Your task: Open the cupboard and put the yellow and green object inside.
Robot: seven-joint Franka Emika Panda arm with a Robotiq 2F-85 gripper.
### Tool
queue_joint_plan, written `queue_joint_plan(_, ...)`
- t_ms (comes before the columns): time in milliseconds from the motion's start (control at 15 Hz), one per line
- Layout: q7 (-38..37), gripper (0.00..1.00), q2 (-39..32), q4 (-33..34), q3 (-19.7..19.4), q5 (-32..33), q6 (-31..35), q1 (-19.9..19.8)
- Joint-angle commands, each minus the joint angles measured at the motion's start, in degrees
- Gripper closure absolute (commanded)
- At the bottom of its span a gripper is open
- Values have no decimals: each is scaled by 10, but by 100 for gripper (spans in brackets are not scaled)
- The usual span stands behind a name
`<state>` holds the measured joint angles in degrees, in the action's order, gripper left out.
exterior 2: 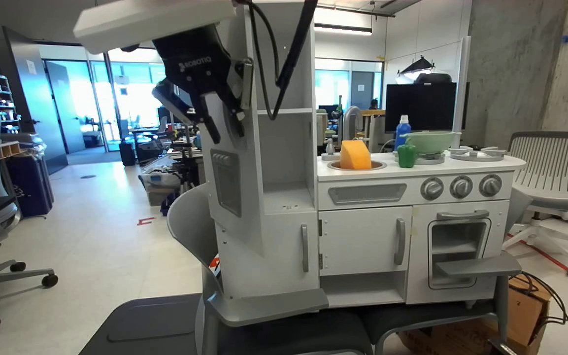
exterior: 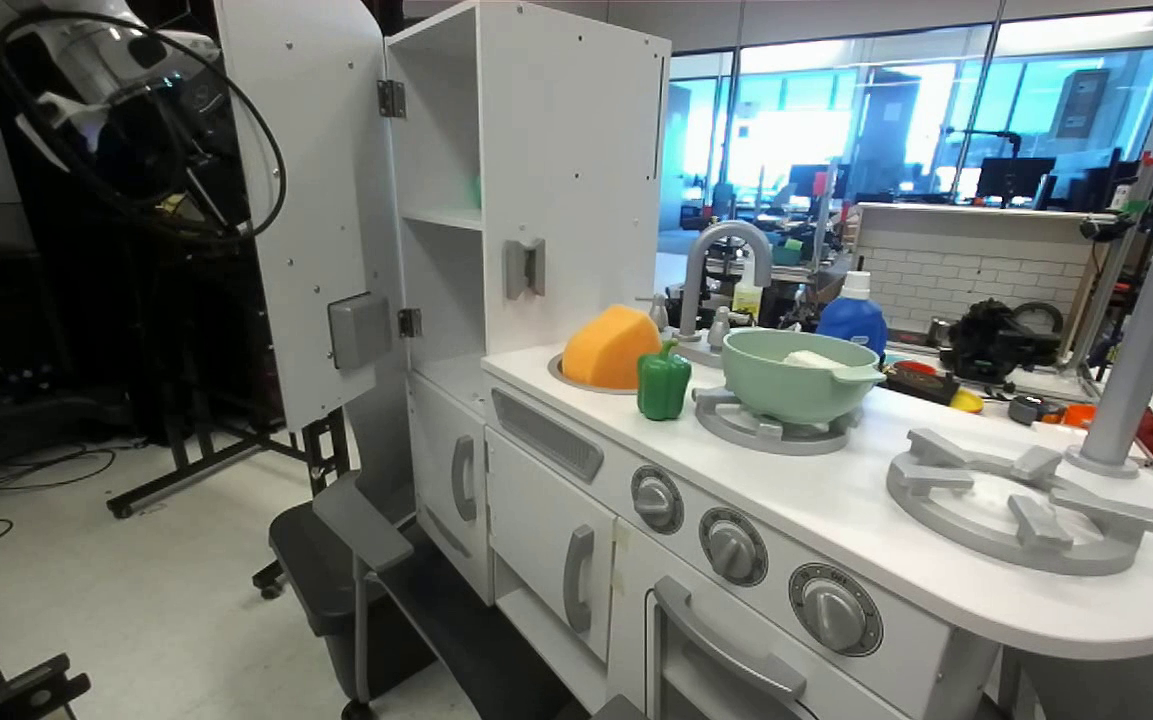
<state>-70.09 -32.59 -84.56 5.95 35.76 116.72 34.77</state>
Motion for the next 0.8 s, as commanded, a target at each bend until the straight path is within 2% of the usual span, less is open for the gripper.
queue_joint_plan(0,27,29,-26,22,11,-28,10,-5)
queue_joint_plan(267,63,2,-30,36,18,-51,1,4)
queue_joint_plan(733,198,0,26,50,55,-129,-48,25)
